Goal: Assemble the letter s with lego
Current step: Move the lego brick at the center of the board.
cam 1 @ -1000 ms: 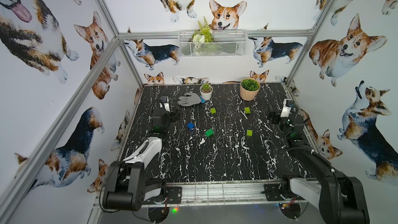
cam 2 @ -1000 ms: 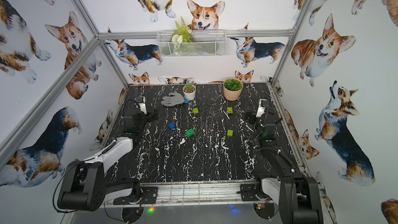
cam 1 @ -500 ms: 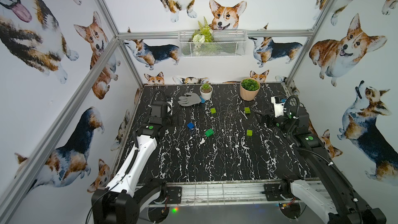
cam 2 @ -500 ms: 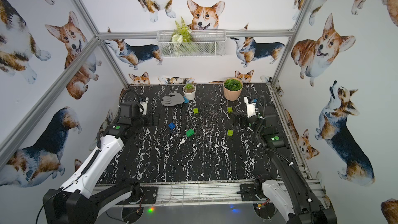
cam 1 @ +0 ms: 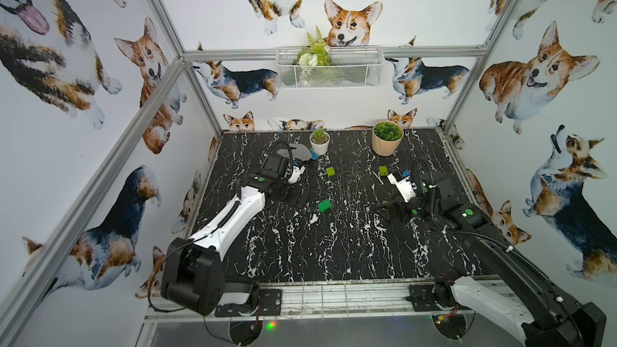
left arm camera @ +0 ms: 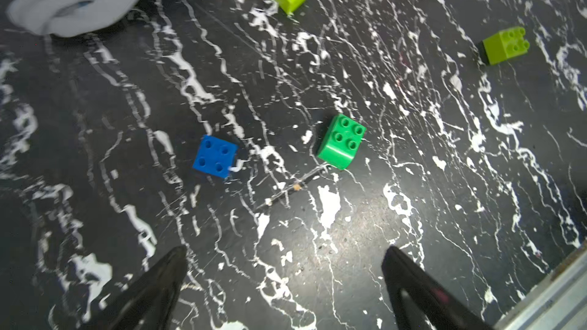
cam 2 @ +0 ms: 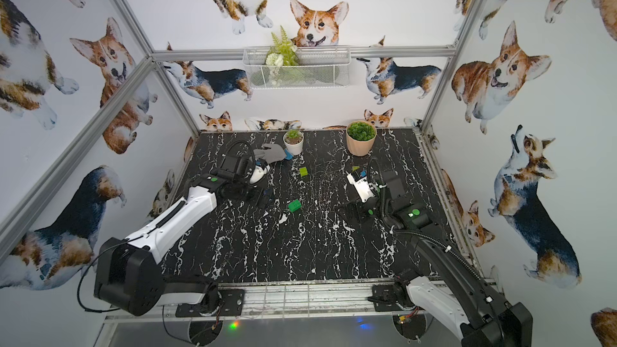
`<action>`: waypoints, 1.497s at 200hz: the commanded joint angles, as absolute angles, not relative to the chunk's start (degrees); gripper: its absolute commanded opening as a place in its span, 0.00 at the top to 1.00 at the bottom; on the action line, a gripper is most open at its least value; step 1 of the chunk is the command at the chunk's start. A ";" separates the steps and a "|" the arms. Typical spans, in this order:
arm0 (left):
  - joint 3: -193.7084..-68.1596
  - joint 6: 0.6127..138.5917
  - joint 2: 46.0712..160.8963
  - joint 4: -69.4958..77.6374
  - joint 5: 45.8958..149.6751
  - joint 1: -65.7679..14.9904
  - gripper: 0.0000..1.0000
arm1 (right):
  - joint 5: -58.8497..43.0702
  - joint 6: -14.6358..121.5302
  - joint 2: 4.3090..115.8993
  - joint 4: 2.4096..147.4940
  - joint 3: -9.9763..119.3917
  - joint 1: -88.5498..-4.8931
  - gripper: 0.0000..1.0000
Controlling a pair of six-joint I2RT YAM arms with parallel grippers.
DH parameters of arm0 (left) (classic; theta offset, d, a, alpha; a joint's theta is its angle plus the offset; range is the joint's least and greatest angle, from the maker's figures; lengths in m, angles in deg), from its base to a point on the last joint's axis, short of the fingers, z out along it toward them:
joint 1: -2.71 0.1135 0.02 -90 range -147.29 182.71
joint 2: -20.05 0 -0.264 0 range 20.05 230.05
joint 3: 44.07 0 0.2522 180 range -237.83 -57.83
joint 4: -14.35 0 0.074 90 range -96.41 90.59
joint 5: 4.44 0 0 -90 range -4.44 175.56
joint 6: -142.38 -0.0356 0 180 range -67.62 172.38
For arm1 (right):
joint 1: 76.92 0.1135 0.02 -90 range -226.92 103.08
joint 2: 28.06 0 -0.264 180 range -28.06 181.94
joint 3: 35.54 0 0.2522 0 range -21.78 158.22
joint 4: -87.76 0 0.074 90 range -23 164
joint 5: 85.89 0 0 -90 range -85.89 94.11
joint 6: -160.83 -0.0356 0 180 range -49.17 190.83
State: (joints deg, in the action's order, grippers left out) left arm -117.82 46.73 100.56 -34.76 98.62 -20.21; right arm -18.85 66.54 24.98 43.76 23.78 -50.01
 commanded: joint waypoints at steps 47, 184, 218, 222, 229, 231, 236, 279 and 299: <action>-121.99 34.42 111.20 -28.81 97.28 -27.89 0.08 | -12.15 69.94 26.43 45.30 22.78 -49.25 0.00; -127.10 29.18 125.89 -25.98 90.00 -33.85 0.46 | -12.97 69.25 27.75 47.72 21.20 -53.00 0.00; -127.52 29.53 126.96 -26.33 90.15 -34.25 0.58 | -12.87 69.49 27.41 47.37 21.03 -53.28 0.00; -127.60 29.58 127.09 -26.32 90.07 -34.21 0.60 | -12.85 69.45 27.30 47.37 20.94 -53.30 0.00; -127.84 29.62 127.44 -26.60 89.95 -34.29 0.64 | -12.85 69.43 27.24 47.37 20.85 -53.36 0.00; -127.94 29.62 127.56 -26.71 89.93 -34.29 0.64 | -12.85 69.43 27.23 47.37 20.84 -53.39 0.00; -128.06 29.70 127.81 -26.96 89.84 -34.27 0.66 | -12.85 69.45 27.16 47.37 20.76 -53.44 0.00; -128.31 29.88 128.27 -27.27 89.76 -34.64 0.69 | -12.99 69.62 26.96 46.95 20.76 -53.60 0.00; -128.73 29.50 128.81 -28.26 89.52 -34.60 0.69 | -13.17 69.57 27.02 46.84 20.76 -53.63 0.00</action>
State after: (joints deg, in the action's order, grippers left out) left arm -128.22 30.49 127.86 -26.20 89.63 -34.48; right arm -12.49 68.79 27.14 46.38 20.81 -53.68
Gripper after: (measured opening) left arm 0.339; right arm 0.999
